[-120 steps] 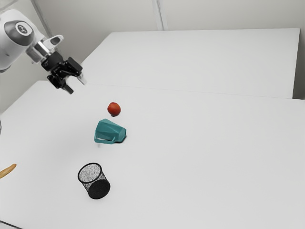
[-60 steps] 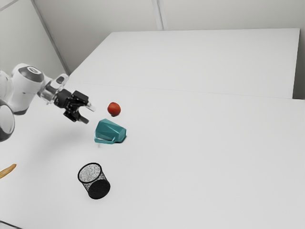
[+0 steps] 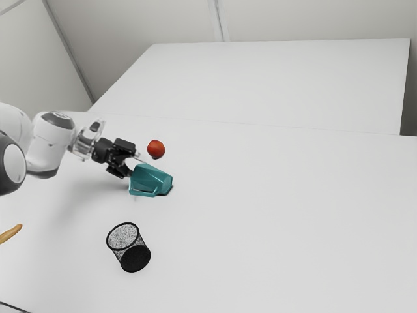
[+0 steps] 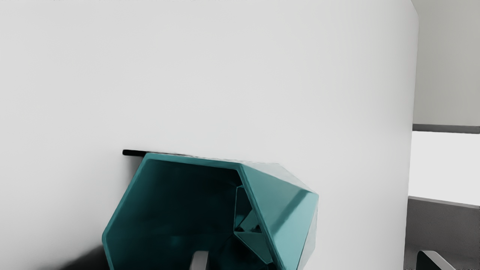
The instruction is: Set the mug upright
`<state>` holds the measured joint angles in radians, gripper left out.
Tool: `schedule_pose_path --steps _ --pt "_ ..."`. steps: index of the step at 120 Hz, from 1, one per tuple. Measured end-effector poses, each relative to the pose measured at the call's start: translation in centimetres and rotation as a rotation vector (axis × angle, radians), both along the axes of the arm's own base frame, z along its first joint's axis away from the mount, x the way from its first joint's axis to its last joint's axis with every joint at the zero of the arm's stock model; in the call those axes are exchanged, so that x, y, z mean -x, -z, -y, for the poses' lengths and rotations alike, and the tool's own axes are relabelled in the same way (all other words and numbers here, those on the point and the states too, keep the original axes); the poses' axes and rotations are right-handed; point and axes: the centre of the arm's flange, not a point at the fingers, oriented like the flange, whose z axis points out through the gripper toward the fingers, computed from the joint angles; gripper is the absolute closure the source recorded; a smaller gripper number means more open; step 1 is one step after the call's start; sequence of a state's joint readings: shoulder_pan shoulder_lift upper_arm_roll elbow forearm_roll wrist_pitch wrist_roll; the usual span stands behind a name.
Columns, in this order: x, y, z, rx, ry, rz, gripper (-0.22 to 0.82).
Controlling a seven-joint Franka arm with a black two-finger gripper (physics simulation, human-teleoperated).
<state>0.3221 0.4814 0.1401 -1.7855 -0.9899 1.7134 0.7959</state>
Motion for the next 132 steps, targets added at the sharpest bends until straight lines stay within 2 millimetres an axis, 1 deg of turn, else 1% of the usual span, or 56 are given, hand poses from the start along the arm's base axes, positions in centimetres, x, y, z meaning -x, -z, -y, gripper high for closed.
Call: schedule_pose_path --steps 8,11,28,35,42,50,59,71,82,88,101,107,121,132 --pt "-0.2 0.1 0.3 0.004 0.004 0.014 0.00" --pt "-0.2 0.1 0.3 0.005 0.004 0.018 0.04" --pt "-0.3 0.0 0.3 0.001 0.010 0.041 0.40" --pt "-0.3 0.0 0.3 0.000 0.013 0.048 0.51" --pt "-0.4 -0.1 0.3 -0.002 0.017 0.056 0.59" --pt "-0.4 -0.3 0.3 -0.003 0.022 0.066 0.66" --pt "-0.4 -0.8 0.5 -0.004 0.030 0.077 0.70" --pt "-0.6 -1.8 1.0 -0.005 0.046 0.099 0.73" --pt "-0.4 -2.8 2.0 -0.001 0.064 0.114 0.74" --pt "-0.3 -4.3 2.7 -0.004 0.077 0.135 0.74" --pt "-0.2 -9.0 5.1 -0.063 0.143 0.179 0.75" --pt "-0.2 -10.8 6.2 -0.114 0.182 0.181 0.75" --pt "-0.2 -15.4 9.0 -0.296 0.294 0.178 0.75" --pt "-0.5 -18.4 11.7 -0.475 0.389 0.164 0.75"
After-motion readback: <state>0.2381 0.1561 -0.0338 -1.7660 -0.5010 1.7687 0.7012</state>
